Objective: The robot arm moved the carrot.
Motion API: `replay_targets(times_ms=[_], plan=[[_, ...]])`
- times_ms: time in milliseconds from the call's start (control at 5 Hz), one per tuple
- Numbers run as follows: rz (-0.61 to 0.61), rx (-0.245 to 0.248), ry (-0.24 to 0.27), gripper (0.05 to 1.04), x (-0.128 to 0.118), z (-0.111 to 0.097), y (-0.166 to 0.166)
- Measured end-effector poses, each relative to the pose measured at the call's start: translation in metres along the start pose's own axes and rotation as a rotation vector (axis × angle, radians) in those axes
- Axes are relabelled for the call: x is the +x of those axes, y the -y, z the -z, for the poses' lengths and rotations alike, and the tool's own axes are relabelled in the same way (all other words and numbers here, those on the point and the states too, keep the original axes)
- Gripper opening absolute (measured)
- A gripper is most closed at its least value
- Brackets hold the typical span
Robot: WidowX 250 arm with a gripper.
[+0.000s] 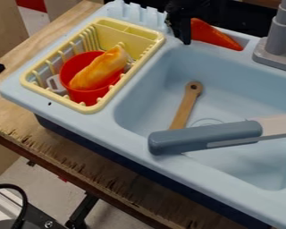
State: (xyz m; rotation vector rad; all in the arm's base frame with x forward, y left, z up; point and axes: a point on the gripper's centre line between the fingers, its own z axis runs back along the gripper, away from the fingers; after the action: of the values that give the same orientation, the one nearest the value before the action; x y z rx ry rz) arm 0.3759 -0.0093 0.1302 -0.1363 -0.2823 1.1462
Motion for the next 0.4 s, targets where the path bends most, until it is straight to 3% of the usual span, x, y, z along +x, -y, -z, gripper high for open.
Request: replay_targets(times_ms=[200, 400], plan=[[0.112, -0.021, -0.008, 1.000, 0.004, -0.024, -0.006], [0.258, 0.035, -0.026, 1.000, 0.002, -0.027, -0.016]])
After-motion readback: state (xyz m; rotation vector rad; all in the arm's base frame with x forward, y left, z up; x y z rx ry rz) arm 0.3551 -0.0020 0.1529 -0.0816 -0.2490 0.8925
